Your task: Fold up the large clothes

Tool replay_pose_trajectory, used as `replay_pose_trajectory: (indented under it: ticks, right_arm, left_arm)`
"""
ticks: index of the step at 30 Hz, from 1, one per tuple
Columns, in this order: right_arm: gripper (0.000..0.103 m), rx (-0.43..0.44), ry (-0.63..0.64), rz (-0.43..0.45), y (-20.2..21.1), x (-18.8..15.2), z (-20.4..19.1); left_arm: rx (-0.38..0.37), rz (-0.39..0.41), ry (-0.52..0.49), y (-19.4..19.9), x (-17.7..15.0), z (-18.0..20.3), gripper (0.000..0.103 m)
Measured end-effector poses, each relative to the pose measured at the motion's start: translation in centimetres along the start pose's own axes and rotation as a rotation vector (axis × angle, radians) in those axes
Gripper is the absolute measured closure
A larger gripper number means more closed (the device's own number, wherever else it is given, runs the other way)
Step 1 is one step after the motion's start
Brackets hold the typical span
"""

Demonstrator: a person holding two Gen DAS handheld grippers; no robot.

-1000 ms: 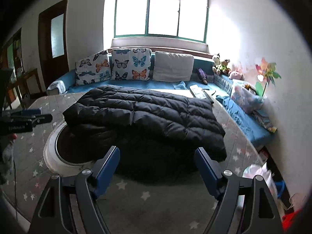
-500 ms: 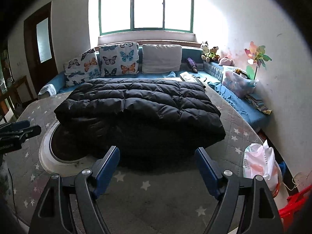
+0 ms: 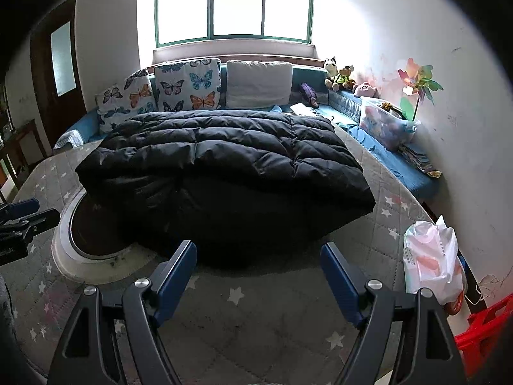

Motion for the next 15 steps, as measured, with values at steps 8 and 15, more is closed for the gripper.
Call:
replay_pose_trajectory:
  ticks: [8,15]
  right_arm:
    - [0.016,0.006,0.011,0.000,0.0,0.3,-0.5]
    - [0.016,0.013,0.020,-0.008,-0.3,0.1,-1.0]
  left_arm:
    - [-0.002,-0.011,-0.004,-0.7,-0.3,0.1,0.022]
    - [-0.007,-0.022,-0.003,-1.1,-0.7,0.2,0.022]
Point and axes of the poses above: each gripper's, at about its wrist camera, not at the fingertips, and y roughly against the way its jaws point, z to its right, x to its top, the point moved 10 cm from there along -y, roughly the way its jaws point, and after that the axes turned 6 degrees about y, right-handed, at the moved point
